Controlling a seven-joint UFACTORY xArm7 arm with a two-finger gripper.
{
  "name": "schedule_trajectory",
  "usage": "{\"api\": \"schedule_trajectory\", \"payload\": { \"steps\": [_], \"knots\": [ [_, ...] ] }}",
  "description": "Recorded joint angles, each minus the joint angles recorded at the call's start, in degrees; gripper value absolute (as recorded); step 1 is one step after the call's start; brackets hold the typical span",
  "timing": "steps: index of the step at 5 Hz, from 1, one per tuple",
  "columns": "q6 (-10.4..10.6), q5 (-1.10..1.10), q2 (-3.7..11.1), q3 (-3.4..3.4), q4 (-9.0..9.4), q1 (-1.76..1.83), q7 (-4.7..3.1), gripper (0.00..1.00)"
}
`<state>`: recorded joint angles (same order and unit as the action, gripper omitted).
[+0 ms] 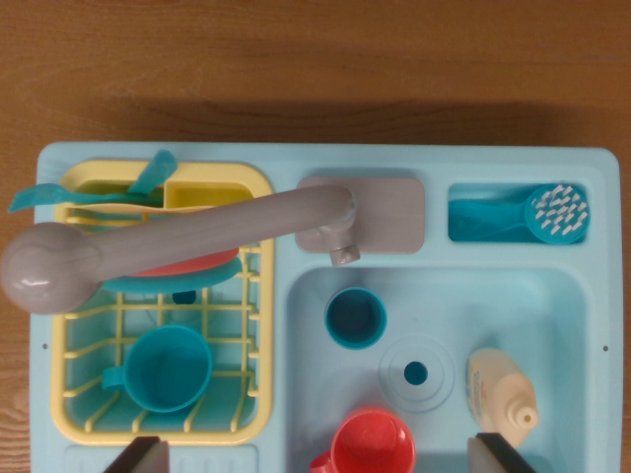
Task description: Pick detergent from the sink
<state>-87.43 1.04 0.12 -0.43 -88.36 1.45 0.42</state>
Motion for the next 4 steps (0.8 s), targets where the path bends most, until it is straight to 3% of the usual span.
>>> {"api": "schedule_trajectory", "payload": {
  "steps": [1, 2, 3, 4],
  "knots": [
    [0.8, -0.10, 0.17, -0.19, 0.77, -0.19, -0.55, 0.00],
    [0.8, -0.10, 0.17, -0.19, 0.77, -0.19, -0.55, 0.00],
    [2.0, -0.24, 0.41, -0.46, 1.89, -0.47, -1.35, 0.00],
    [2.0, -0.24, 0.41, -0.46, 1.89, -0.47, -1.35, 0.00]
  ]
}}
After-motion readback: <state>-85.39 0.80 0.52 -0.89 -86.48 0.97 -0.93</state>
